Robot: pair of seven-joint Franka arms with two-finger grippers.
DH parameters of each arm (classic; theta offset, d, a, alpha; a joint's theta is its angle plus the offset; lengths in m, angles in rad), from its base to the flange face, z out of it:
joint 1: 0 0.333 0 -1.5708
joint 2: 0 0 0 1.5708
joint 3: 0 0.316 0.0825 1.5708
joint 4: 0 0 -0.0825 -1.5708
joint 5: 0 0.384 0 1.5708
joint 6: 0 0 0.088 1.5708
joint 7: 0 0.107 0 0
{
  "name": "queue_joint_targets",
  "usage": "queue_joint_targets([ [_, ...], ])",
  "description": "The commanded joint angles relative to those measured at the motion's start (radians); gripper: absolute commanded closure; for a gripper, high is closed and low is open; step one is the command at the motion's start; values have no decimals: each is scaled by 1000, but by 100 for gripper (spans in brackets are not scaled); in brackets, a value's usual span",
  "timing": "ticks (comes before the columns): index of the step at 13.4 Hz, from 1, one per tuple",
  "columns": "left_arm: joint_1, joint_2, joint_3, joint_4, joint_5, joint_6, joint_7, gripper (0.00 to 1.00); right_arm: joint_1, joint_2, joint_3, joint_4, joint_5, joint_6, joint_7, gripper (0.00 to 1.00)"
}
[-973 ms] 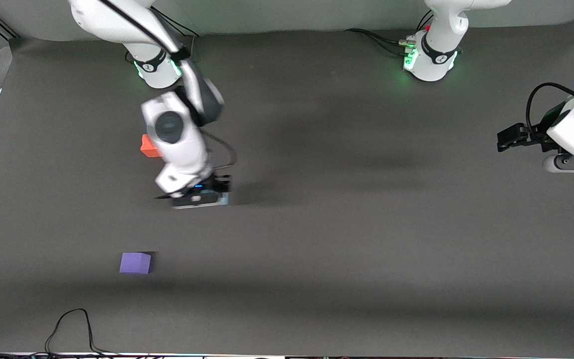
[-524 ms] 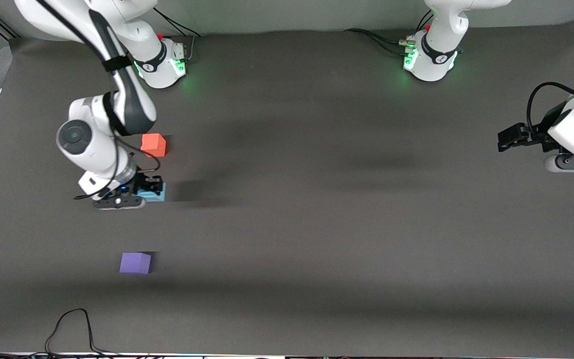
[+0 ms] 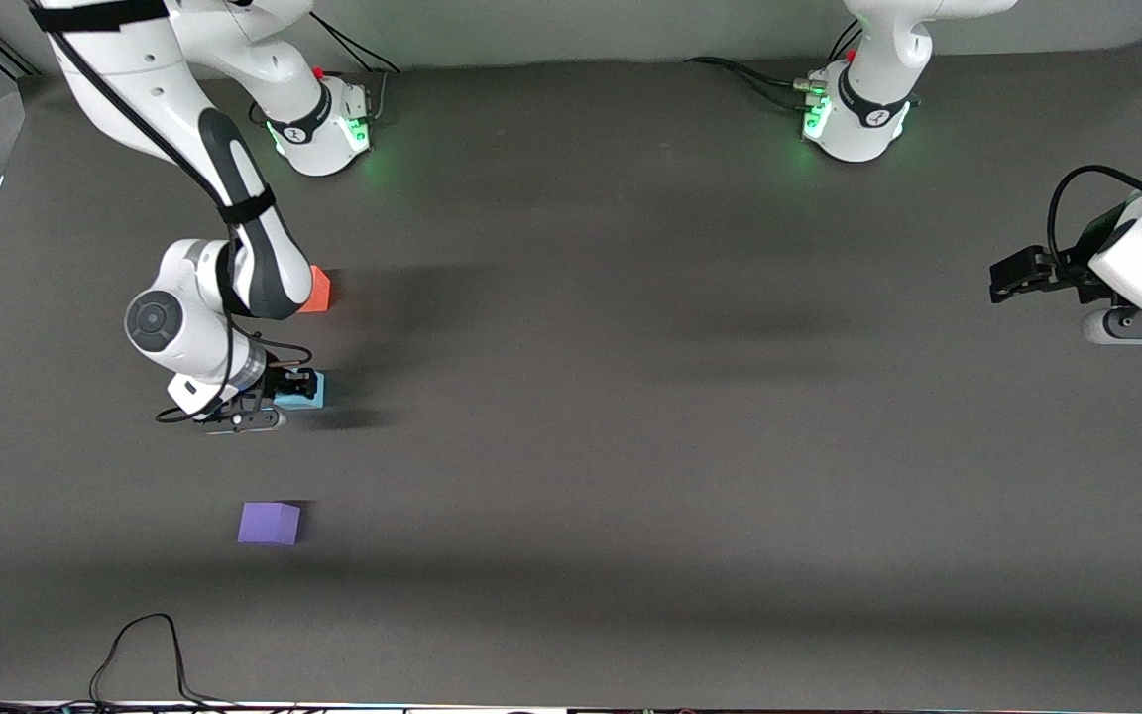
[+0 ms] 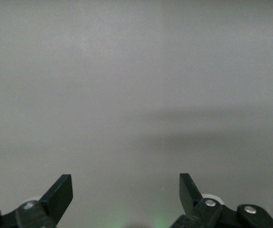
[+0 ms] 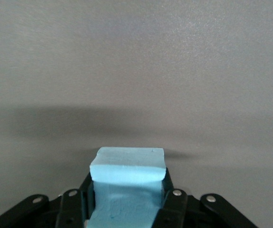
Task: Place blue block between orange and purple blocks
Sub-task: 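Lower the cube between the orange and purple cubes and open the right gripper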
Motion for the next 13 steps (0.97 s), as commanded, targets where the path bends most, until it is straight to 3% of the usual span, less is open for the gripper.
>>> queue_joint_targets([
  [1, 5, 11, -5, 21, 5, -4, 12, 0, 9, 16, -5, 8, 35, 19, -36, 27],
  [2, 5, 11, -5, 21, 7, -3, 12, 0, 6, 11, -5, 8, 34, 19, -36, 0],
  [5, 3, 11, -5, 21, 9, -3, 12, 0, 8, -31, -7, 8, 35, -9, -33, 0],
  [13, 5, 15, -5, 29, 7, -4, 12, 0, 13, -389, -47, 27, 14, -239, -24, 0],
])
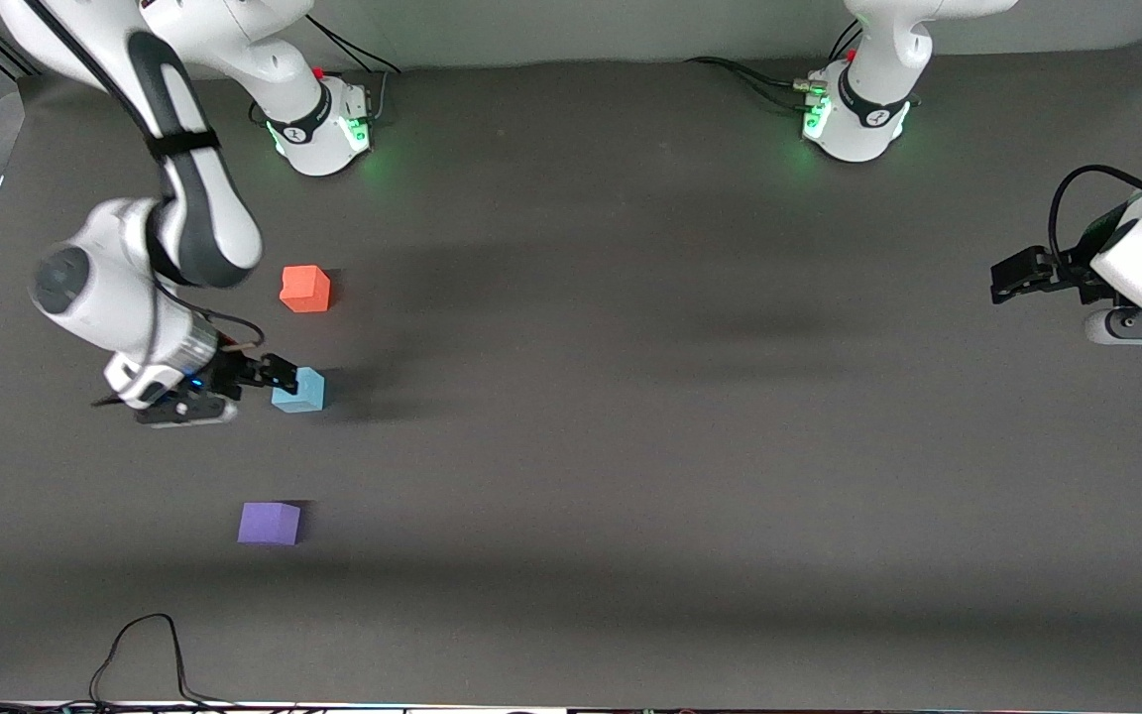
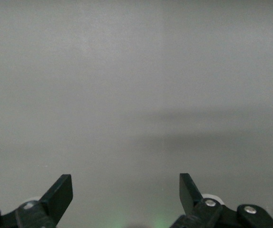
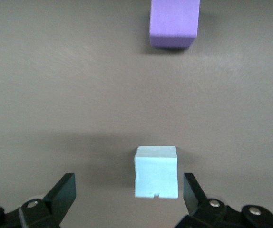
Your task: Place blue block between orange and purple blocks
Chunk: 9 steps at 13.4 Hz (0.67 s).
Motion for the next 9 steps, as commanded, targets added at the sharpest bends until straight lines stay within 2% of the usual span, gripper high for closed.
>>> queue_joint_targets([
  [1, 5, 15, -5, 25, 7, -4, 12, 0, 10, -142, -23, 9, -20, -103, -23, 0],
  [3, 5, 15, -5, 27, 7, -4, 12, 0, 9, -181, -32, 130, -85, -276, -6, 0],
  [5, 3, 15, -5, 29, 5, -3, 12, 0, 9, -182, -43, 265, -104, -420, 10, 0],
  [9, 5, 15, -5, 28, 5, -3, 12, 0, 9, -182, -43, 447, -130, -582, 11, 0],
])
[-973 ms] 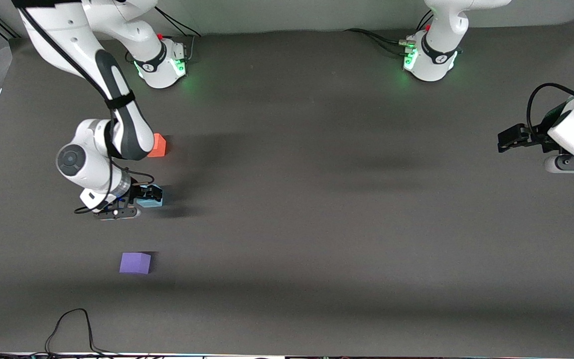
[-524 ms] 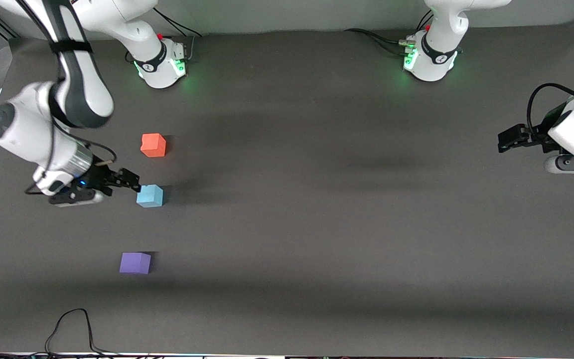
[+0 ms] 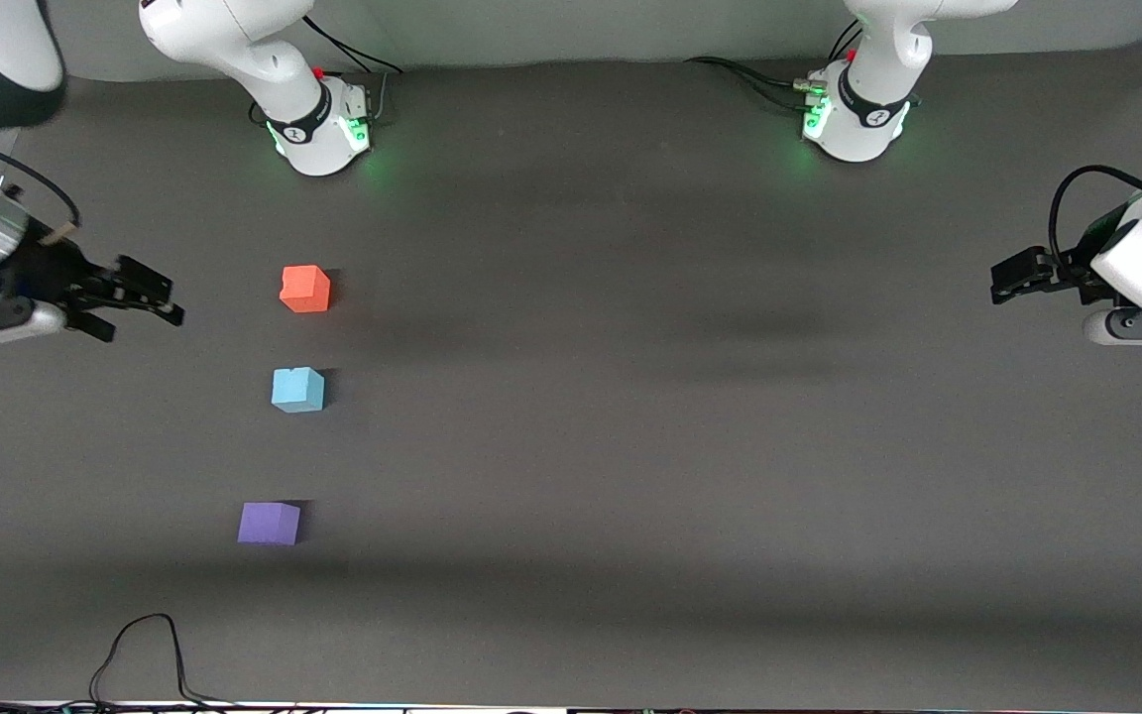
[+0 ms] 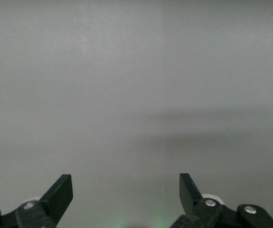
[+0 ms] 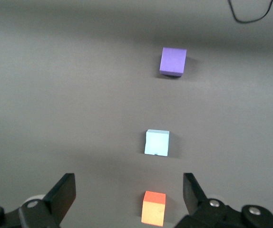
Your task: Place blue block between orange and purple blocks
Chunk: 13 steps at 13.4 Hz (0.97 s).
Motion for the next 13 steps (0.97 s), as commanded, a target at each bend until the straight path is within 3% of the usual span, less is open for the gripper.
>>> queue_joint_targets([
  [1, 5, 14, -5, 27, 4, -4, 12, 0, 10, 29, -5, 110, -17, -73, 11, 0],
  [3, 5, 14, -5, 27, 4, -4, 12, 0, -46, 31, 22, 110, -29, -74, 9, 0],
  [5, 6, 14, -5, 27, 4, -4, 12, 0, -268, 29, 252, 109, -34, -91, 8, 0],
  [7, 6, 14, -5, 27, 2, -4, 12, 0, -417, 29, 405, 104, -34, -94, 9, 0],
  [11, 6, 14, -5, 27, 2, -4, 12, 0, -439, 34, 432, 103, -61, -94, 11, 0],
  [13, 6, 14, -5, 27, 2, -4, 12, 0, -503, 32, 496, 103, -62, -106, 11, 0],
])
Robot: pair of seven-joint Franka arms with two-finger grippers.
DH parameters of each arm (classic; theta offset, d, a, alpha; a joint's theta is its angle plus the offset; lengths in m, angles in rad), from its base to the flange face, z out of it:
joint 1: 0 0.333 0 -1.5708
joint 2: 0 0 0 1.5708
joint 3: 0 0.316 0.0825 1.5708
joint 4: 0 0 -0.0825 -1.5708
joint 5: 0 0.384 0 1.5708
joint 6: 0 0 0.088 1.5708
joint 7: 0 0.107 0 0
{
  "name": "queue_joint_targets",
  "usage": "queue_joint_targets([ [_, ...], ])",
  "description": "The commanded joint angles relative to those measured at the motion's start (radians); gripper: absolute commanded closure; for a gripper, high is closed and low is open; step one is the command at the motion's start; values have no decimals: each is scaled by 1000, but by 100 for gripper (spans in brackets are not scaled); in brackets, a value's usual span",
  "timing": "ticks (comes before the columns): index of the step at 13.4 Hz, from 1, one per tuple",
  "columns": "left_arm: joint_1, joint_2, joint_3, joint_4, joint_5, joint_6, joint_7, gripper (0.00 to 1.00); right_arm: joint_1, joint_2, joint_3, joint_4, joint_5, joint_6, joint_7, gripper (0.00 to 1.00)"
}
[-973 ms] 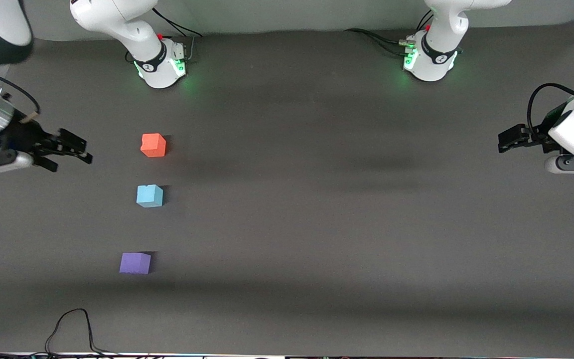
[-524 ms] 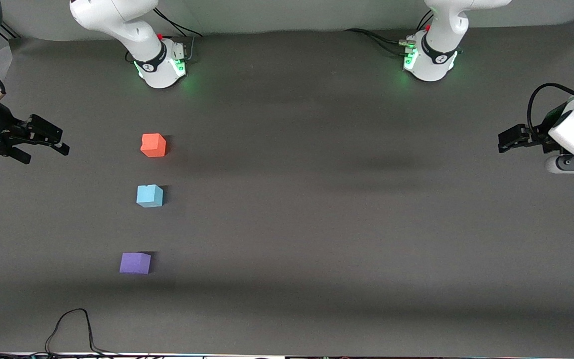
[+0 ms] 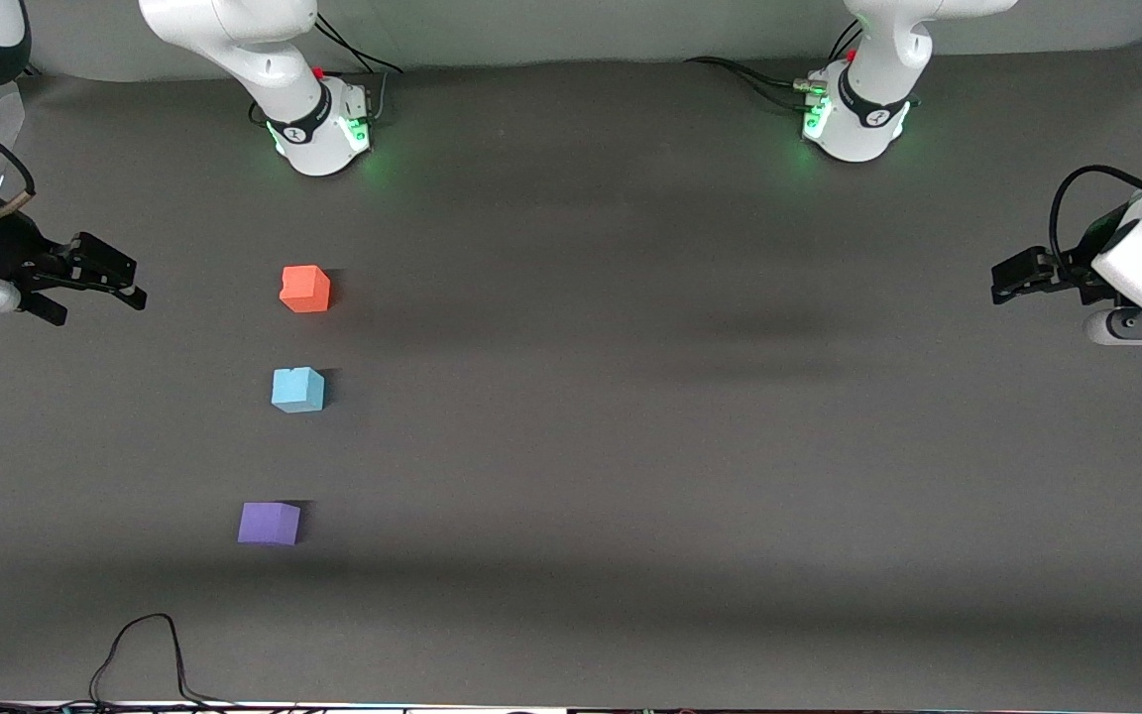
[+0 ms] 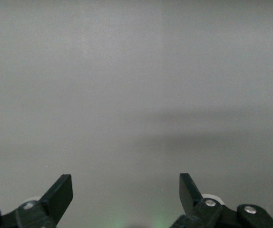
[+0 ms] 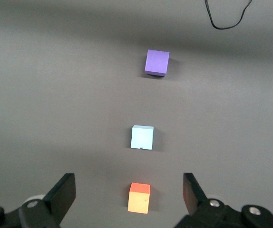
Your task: Place blue block between orange and purple blocks
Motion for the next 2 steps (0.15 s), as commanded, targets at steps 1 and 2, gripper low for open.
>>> queue_joint_targets([
  [1, 6, 14, -5, 27, 2, -4, 12, 0, -88, 5, 95, 20, -18, -26, 9, 0],
  [2, 6, 14, -5, 27, 2, -4, 12, 0, -85, 11, 95, 19, -20, -26, 7, 0],
])
